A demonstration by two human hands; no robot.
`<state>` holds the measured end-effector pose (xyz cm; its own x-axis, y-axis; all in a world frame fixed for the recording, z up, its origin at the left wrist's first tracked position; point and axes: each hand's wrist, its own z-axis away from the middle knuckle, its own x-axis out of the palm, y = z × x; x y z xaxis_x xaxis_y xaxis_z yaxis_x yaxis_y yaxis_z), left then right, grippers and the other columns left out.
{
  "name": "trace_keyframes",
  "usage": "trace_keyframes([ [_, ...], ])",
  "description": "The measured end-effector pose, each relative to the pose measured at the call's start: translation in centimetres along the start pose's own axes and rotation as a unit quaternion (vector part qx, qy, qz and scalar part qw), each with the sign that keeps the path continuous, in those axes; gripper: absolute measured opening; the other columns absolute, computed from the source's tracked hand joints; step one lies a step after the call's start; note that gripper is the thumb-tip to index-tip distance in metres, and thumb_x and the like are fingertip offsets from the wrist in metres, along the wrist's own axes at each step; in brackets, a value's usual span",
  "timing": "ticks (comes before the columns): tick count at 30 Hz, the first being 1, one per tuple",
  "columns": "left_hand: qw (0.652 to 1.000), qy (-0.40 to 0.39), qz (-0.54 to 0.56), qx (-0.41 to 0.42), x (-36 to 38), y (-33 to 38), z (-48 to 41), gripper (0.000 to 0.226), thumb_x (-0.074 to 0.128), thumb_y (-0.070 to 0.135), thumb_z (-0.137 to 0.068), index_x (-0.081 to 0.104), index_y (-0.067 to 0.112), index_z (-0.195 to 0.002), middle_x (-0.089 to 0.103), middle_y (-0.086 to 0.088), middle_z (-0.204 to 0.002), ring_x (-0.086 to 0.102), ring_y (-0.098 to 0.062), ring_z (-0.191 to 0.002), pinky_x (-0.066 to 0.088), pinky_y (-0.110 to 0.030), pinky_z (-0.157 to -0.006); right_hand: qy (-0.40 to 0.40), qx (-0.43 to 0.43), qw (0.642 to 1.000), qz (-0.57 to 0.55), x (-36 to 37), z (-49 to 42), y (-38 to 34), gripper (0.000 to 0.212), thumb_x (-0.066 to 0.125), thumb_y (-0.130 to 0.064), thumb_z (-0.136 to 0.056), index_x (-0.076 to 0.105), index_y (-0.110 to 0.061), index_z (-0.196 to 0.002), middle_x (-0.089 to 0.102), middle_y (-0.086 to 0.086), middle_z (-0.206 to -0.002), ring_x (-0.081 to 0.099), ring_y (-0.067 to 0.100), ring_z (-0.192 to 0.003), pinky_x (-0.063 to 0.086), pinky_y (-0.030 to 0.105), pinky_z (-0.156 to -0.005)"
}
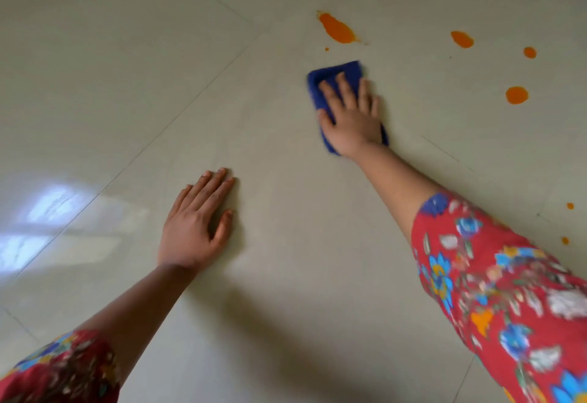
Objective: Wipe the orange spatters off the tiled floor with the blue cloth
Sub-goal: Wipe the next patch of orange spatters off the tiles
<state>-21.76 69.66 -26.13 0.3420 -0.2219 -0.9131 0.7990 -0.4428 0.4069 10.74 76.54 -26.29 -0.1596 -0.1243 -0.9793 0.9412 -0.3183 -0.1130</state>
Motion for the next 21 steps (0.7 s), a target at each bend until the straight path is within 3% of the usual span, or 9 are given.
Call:
trace_keyframes([
  [2,1.000,0.000,-0.001,0.003,0.0,-0.1,0.0,0.056,0.034,0.043,-0.094,0.032,0.031,-0.149,0.025,0.014,-0.157,0.015,-0.006,-0.147,0.019,-0.037,-0.119,0.010,-0.176,0.984,0.030,0.9,5.0,-1.4,0.059,0.026,-0.054,-0.096,0.024,-0.035,-0.152,0.016,-0.001,-0.162,0.012,0.036,-0.149,0.016,0.056,-0.117],
  [5,1.000,0.021,0.019,-0.009,-0.1,-0.1,0.2,0.058,0.037,0.041,-0.092,0.033,0.029,-0.149,0.026,0.013,-0.156,0.016,-0.006,-0.146,0.018,-0.031,-0.119,-0.021,-0.416,0.906,0.076,1.0,11.6,1.9,0.054,0.034,-0.053,-0.096,0.031,-0.039,-0.148,0.020,-0.006,-0.161,0.011,0.027,-0.150,0.012,0.046,-0.118],
  [7,0.997,0.047,0.047,-0.027,-0.2,-0.2,0.2,0.059,0.039,0.038,-0.091,0.035,0.025,-0.148,0.028,0.010,-0.156,0.017,-0.007,-0.146,0.020,-0.029,-0.118,-0.016,-0.399,0.913,0.083,0.8,11.4,5.4,0.054,0.033,-0.055,-0.096,0.030,-0.040,-0.148,0.018,-0.008,-0.162,0.010,0.025,-0.150,0.014,0.049,-0.118],
  [10,0.995,0.064,0.066,-0.029,-0.1,-0.1,0.1,0.060,0.040,0.033,-0.090,0.035,0.023,-0.148,0.030,0.008,-0.156,0.018,-0.008,-0.146,0.023,-0.032,-0.118,0.003,-0.140,0.988,0.058,0.2,7.8,6.3,0.062,0.019,-0.061,-0.092,0.023,-0.040,-0.151,0.016,-0.006,-0.162,0.011,0.029,-0.150,0.019,0.058,-0.115],
  [12,0.993,0.078,0.080,-0.034,-0.1,-0.2,0.2,0.059,0.039,0.030,-0.089,0.036,0.022,-0.148,0.032,0.007,-0.155,0.020,-0.010,-0.146,0.025,-0.034,-0.118,0.008,-0.059,0.998,0.031,0.2,6.2,2.5,0.069,0.011,-0.062,-0.088,0.022,-0.038,-0.152,0.012,-0.004,-0.163,0.008,0.031,-0.150,0.013,0.057,-0.117],
  [15,0.988,0.107,0.100,-0.058,-0.1,-0.4,0.2,0.057,0.040,0.023,-0.088,0.040,0.018,-0.145,0.036,0.003,-0.153,0.026,-0.013,-0.144,0.026,-0.035,-0.117,-0.014,-0.144,0.989,0.033,1.6,7.1,-5.5,0.071,0.007,-0.060,-0.086,0.023,-0.038,-0.152,0.013,-0.002,-0.163,0.010,0.035,-0.149,0.013,0.056,-0.117],
  [17,0.980,0.136,0.121,-0.082,-0.1,-0.6,0.3,0.057,0.039,0.018,-0.087,0.042,0.015,-0.144,0.039,0.000,-0.151,0.029,-0.015,-0.143,0.024,-0.031,-0.118,-0.005,-0.217,0.976,0.031,3.0,10.0,-9.4,0.064,0.020,-0.058,-0.090,0.032,-0.037,-0.149,0.023,-0.001,-0.161,0.018,0.036,-0.147,0.017,0.054,-0.115],
  [21,0.972,0.150,0.145,-0.108,-0.2,-0.6,0.5,0.057,0.038,0.014,-0.086,0.043,0.012,-0.143,0.042,-0.003,-0.149,0.032,-0.016,-0.141,0.020,-0.020,-0.116,0.002,-0.348,0.937,0.029,3.9,20.2,-7.8,0.056,0.038,-0.054,-0.094,0.032,-0.040,-0.148,0.019,-0.005,-0.162,0.013,0.030,-0.150,0.012,0.048,-0.118],
])
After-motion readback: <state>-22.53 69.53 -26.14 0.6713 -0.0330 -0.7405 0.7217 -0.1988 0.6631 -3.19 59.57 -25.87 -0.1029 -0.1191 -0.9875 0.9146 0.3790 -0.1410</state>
